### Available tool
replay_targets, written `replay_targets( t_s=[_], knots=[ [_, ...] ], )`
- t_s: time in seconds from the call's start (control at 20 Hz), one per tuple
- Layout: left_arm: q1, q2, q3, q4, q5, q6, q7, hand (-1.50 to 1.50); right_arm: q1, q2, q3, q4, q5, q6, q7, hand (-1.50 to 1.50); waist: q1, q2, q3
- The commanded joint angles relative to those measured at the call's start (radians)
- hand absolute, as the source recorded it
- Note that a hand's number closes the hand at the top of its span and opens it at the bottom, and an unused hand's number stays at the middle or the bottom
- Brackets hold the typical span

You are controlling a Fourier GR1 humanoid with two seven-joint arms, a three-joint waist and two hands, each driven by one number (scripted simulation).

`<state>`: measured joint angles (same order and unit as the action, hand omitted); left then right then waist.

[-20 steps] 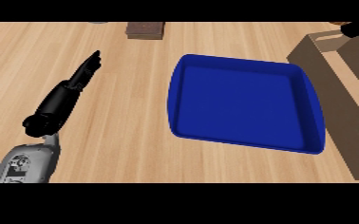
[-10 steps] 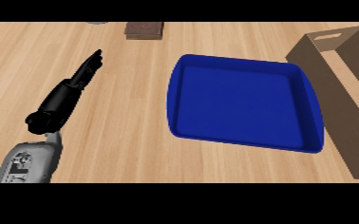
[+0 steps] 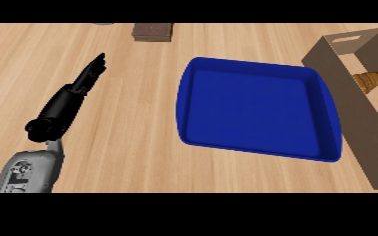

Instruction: Pick the croissant from the tray and place it in the cardboard box

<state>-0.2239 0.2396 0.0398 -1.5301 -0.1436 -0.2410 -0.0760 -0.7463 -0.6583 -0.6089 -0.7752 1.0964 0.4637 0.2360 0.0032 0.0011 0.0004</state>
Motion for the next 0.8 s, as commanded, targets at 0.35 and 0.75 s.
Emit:
replay_targets(
  t_s=[0.35, 0.75],
  knots=[
    [0.024, 0.001, -0.01, -0.035, -0.005, -0.009, 0.02, 0.0, -0.111, 0.058, -0.371, -0.103, -0.382, -0.248, -0.167, -1.5, -0.012, -0.009, 0.004],
    [-0.027, 0.005, 0.022, -0.011, 0.014, -0.009, 0.044, 0.0, -0.039, 0.003, -0.588, -0.05, -0.576, -0.34, -0.178, -1.5, -0.01, 0.001, 0.001]
  ],
)
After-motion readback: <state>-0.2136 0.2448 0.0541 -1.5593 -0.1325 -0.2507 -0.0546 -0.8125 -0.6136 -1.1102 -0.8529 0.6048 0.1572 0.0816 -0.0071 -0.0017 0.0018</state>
